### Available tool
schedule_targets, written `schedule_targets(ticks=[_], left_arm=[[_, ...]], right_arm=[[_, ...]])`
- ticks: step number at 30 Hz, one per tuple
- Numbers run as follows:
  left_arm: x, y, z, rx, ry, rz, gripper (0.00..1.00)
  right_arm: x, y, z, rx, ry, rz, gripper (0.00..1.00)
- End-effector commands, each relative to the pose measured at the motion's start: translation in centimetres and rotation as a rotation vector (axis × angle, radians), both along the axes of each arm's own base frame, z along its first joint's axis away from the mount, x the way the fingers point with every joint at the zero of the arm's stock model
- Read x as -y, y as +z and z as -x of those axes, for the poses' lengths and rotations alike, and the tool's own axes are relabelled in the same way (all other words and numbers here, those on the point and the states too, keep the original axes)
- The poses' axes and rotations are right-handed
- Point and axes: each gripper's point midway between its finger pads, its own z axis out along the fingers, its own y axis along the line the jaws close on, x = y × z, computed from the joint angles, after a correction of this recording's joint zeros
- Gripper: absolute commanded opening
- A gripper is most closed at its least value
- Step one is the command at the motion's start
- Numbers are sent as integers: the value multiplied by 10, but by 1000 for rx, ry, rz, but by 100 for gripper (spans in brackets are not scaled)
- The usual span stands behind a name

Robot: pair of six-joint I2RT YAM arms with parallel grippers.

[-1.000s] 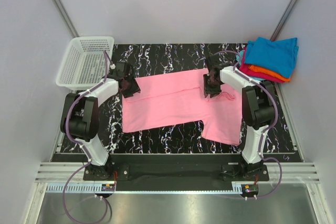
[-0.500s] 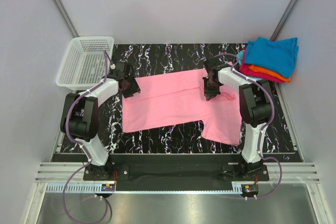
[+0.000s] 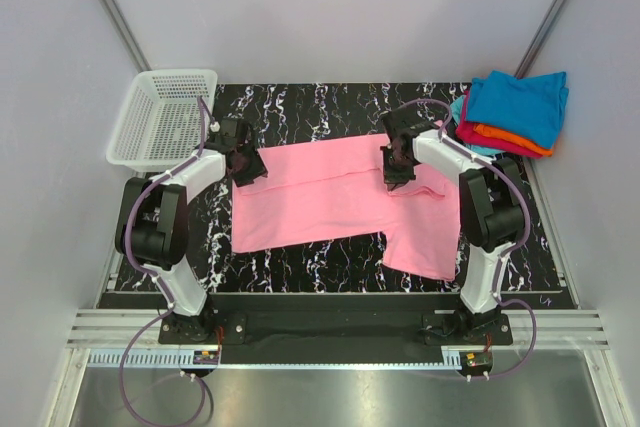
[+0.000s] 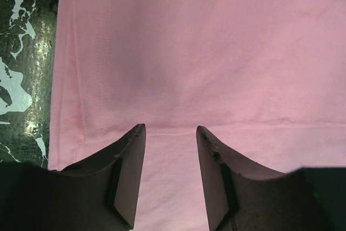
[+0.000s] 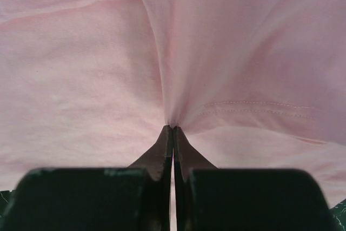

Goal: Fold and stack the t-shirts
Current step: Fold the tshirt

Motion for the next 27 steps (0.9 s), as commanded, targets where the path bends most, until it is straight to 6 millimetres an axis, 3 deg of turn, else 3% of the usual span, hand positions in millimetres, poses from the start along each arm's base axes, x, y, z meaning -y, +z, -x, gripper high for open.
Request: schedule_targets(ticks=[1, 13, 18, 19, 22, 24, 25, 26, 27], left_arm=[[1, 22, -4, 65, -9, 7, 47], [-4, 20, -3, 64, 4, -18, 47], [-3, 19, -4, 60, 1, -14, 47], [-4, 19, -3, 60, 0, -16, 47], [-5, 19, -2, 60, 0, -24, 47], [-6, 20, -1, 66, 0, -29, 47], [-7, 20, 2, 65, -1, -30, 47], [-8, 21, 3, 65, 3, -30, 47], [-7, 21, 5, 66, 4, -28, 47]], right_arm=[[-4, 12, 9, 11, -14, -17, 0], [-26, 19, 5, 55, -6, -132, 0], [-42, -2, 20, -36, 50, -173, 4], [-44, -6, 24, -52, 65, -175, 19], [-38, -3, 27, -25, 66, -133, 51], [-24, 0, 30, 5, 36, -81, 71], [-9, 14, 24, 76, -15, -21, 79], [0, 19, 26, 104, -42, 11, 99], [11, 18, 32, 112, -65, 45, 100]])
